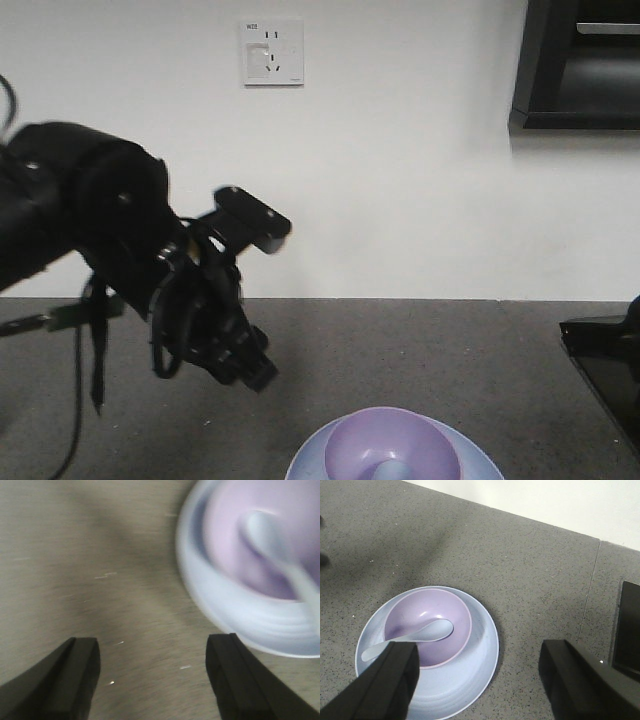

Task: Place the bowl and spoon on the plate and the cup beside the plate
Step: 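Move the left gripper over the brown paper cup and grasp it, then lift the brown paper cup with the left gripper toward the plate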

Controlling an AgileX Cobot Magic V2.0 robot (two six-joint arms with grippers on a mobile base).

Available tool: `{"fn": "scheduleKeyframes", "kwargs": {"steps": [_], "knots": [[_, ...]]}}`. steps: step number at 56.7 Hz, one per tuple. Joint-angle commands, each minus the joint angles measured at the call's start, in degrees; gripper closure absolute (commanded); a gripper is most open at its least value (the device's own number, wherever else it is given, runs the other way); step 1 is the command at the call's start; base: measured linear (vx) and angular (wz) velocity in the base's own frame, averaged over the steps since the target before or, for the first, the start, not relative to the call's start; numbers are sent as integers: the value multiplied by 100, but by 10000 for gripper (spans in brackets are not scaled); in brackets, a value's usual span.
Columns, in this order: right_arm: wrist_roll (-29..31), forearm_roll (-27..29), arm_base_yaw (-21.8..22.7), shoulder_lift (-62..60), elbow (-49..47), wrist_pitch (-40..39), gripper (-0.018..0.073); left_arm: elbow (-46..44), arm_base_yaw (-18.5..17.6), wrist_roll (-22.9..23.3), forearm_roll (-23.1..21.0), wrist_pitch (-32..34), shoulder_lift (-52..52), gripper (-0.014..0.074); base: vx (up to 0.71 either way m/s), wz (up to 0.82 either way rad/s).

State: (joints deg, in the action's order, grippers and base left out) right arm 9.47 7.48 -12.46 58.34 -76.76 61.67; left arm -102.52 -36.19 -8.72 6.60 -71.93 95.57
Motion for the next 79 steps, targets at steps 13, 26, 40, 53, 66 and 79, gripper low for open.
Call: {"fn": "scheduleKeyframes", "kwargs": {"steps": [13,26,40,53,66,79], "knots": [[29,57,33,-90,-192,-377,13,326,673,479,1264,9,-1538,27,0,0],[29,57,33,-90,-192,-377,13,1818,1800,498,1978,185,-2273,27,0,0],[29,56,33,-90,-192,-372,13,2705,2240,565,1729,644,-2393,53,0,0],[54,56,33,-90,-192,-381,13,2893,2751,872,1618,831,-2250,123,0,0],[162,56,33,-90,-192,-381,13,2893,2981,872,1447,984,-1824,167,0,0],[163,56,33,-90,-192,-398,13,2882,2981,872,1502,1004,-1459,167,0,0]]}}
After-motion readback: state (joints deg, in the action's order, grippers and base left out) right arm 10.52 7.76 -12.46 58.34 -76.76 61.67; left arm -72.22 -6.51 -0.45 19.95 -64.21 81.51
